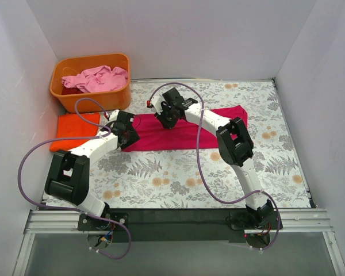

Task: Fold and stack the t-shirts
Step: Fold the tshirt

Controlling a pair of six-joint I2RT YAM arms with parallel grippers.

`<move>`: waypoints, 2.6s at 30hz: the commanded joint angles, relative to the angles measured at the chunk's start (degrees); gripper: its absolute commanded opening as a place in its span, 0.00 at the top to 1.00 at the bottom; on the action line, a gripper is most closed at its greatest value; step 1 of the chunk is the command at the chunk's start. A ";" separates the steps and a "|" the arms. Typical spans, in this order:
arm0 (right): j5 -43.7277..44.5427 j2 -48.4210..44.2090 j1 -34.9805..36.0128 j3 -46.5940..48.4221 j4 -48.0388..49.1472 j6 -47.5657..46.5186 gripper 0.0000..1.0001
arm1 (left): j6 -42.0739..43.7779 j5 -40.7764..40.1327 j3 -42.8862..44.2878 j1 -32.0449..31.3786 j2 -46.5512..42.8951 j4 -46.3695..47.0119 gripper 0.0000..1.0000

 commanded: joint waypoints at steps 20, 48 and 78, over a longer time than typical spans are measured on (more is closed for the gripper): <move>16.74 -22.32 -4.43 -23.98 4.36 24.13 0.51 | -4.00 1.03 14.85 0.26 9.86 -3.32 0.49; 19.39 -33.85 -11.73 -45.70 13.59 29.33 0.45 | -7.17 -4.42 22.67 0.35 19.61 -7.71 0.91; 3.22 -45.63 -47.76 -71.62 35.65 45.42 0.60 | -3.57 -5.65 7.03 1.75 10.91 -4.28 0.53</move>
